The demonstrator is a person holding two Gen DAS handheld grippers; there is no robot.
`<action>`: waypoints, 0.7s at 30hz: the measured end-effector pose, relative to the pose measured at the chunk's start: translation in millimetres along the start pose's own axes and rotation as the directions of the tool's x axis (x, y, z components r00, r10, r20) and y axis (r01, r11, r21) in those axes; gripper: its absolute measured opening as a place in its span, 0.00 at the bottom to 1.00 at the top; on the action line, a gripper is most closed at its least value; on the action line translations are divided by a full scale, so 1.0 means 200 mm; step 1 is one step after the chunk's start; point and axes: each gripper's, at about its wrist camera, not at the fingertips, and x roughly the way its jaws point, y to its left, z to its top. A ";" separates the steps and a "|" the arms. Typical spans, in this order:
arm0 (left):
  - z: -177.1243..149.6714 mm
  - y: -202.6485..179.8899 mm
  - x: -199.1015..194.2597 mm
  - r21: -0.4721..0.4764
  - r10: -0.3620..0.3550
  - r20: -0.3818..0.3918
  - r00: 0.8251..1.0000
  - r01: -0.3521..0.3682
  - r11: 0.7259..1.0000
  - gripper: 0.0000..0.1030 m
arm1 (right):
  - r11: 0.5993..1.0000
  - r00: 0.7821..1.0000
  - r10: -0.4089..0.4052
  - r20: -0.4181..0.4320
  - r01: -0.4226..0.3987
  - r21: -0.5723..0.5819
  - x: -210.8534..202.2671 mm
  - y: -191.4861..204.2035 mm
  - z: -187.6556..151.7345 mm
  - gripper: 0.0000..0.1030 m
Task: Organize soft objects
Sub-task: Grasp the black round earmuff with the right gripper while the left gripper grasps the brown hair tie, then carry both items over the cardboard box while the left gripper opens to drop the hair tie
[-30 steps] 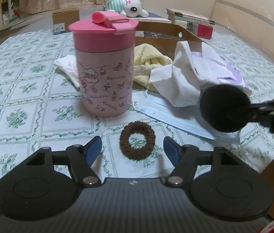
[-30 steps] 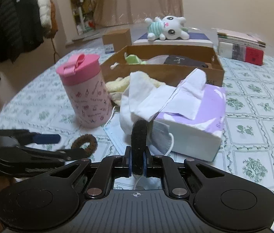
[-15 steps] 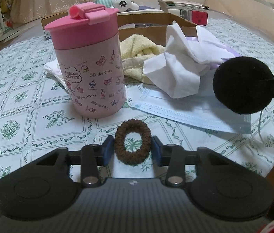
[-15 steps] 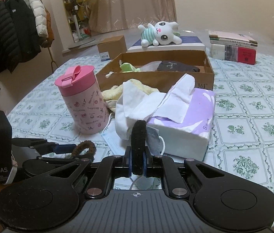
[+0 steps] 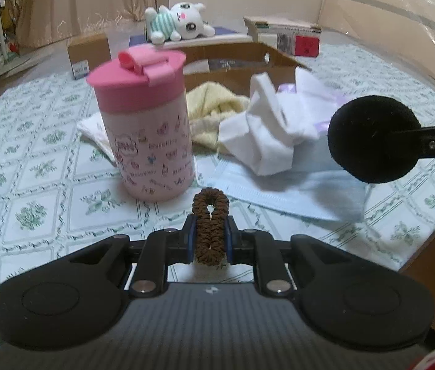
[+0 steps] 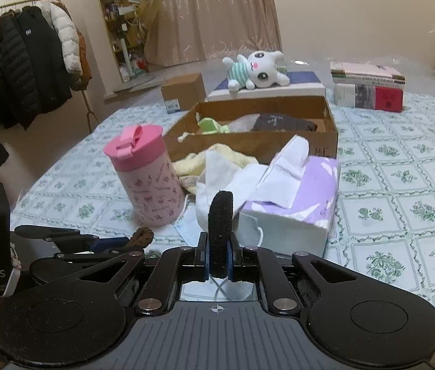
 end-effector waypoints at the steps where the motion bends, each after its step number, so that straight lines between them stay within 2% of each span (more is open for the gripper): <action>1: 0.01 0.00 -0.02 0.000 -0.001 0.008 1.000 0.001 1.000 0.15 | 1.000 1.000 0.000 0.007 0.000 0.000 -0.02 0.00 0.01 0.10; 15: 0.17 -0.03 -0.21 -0.011 -0.060 0.108 0.992 0.061 0.998 0.15 | 1.000 0.997 -0.021 0.079 0.020 0.012 -0.17 -0.01 0.07 0.10; 21: 0.32 -0.02 -0.24 0.004 -0.097 0.149 0.984 0.098 0.995 0.15 | 1.000 0.994 -0.002 0.107 -0.001 0.030 -0.18 -0.06 0.18 0.10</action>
